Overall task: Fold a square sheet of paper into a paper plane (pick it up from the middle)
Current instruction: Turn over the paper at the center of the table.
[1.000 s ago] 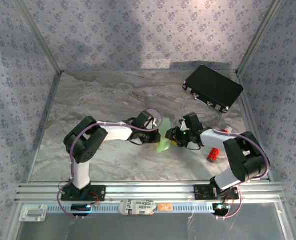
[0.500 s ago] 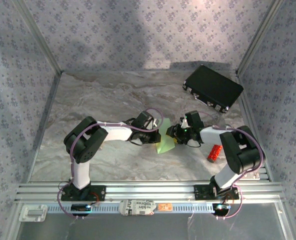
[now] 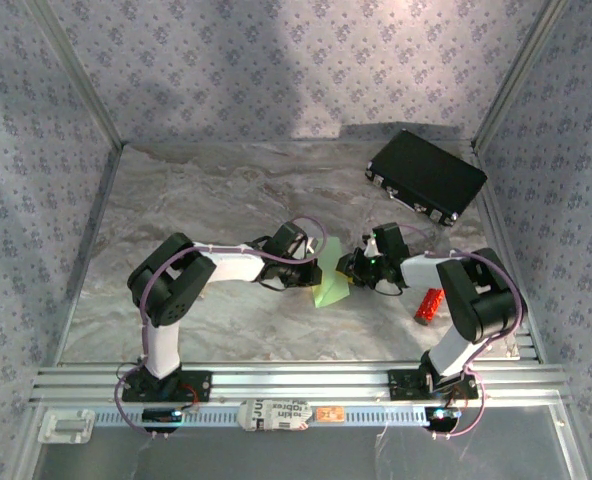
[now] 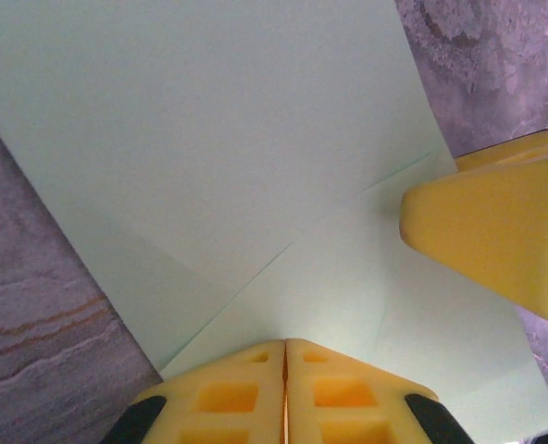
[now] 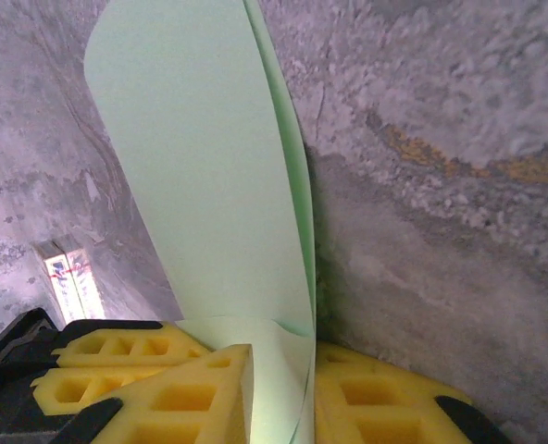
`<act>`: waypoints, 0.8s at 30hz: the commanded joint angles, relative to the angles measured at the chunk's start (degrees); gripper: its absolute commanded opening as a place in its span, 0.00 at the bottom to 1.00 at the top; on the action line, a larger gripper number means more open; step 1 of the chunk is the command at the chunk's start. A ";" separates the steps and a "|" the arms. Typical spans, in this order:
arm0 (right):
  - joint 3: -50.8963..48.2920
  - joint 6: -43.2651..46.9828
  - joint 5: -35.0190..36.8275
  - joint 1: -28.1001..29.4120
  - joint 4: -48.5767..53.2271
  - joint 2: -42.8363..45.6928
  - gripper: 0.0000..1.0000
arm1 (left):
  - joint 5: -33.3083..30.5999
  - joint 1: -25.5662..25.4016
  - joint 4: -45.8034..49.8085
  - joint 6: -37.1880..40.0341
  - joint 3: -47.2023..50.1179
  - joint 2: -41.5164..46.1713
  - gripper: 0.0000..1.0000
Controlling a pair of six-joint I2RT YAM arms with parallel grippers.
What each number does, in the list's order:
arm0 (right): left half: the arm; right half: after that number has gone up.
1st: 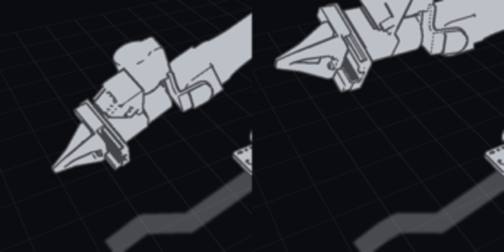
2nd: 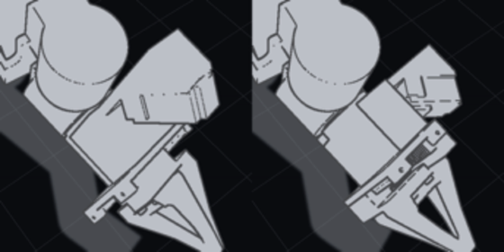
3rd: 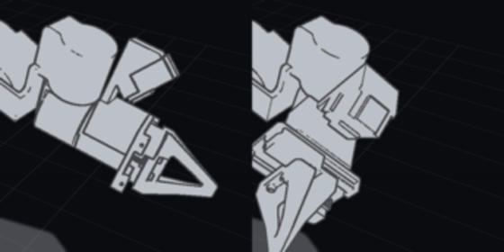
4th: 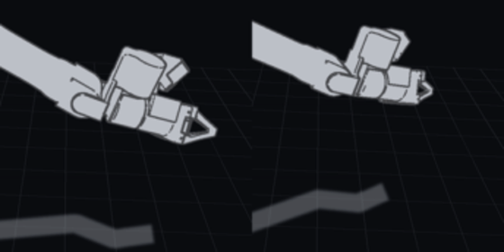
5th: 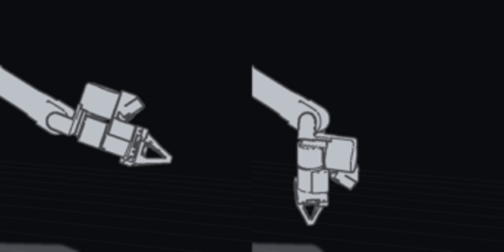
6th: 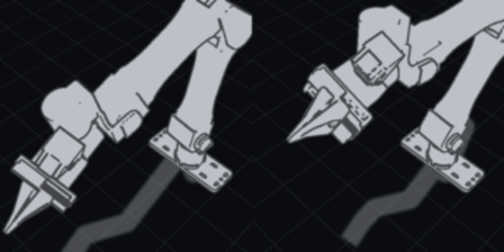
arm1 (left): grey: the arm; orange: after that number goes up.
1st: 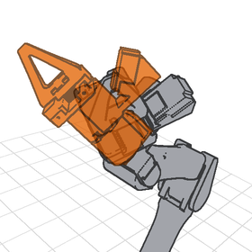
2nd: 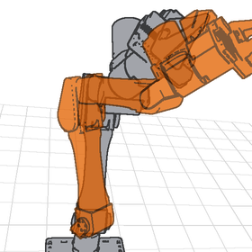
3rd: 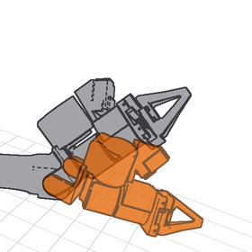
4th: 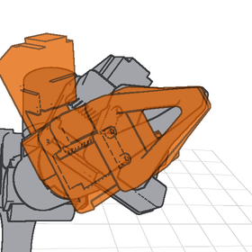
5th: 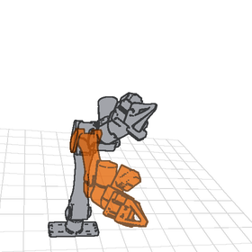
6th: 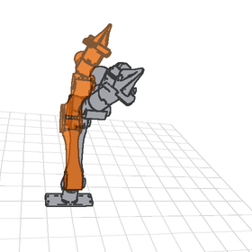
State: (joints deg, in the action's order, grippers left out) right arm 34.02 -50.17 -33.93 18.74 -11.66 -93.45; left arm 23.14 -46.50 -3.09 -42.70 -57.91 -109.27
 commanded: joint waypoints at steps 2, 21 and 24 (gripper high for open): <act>-1.15 -0.22 0.02 -0.58 -1.95 -1.16 0.18 | 0.50 0.07 -0.05 -0.47 1.04 -0.33 0.08; 0.15 9.03 3.60 -0.70 7.97 11.84 0.06 | -4.91 0.05 -2.50 -3.29 6.67 14.06 0.41; 2.00 12.29 6.16 -0.29 13.39 14.11 0.06 | -6.93 0.22 -2.43 -3.34 8.51 16.66 0.42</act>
State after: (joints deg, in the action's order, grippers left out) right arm 33.63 -43.07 -31.11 18.15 -6.02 -81.45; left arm 19.31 -46.50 -5.19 -45.71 -51.31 -95.22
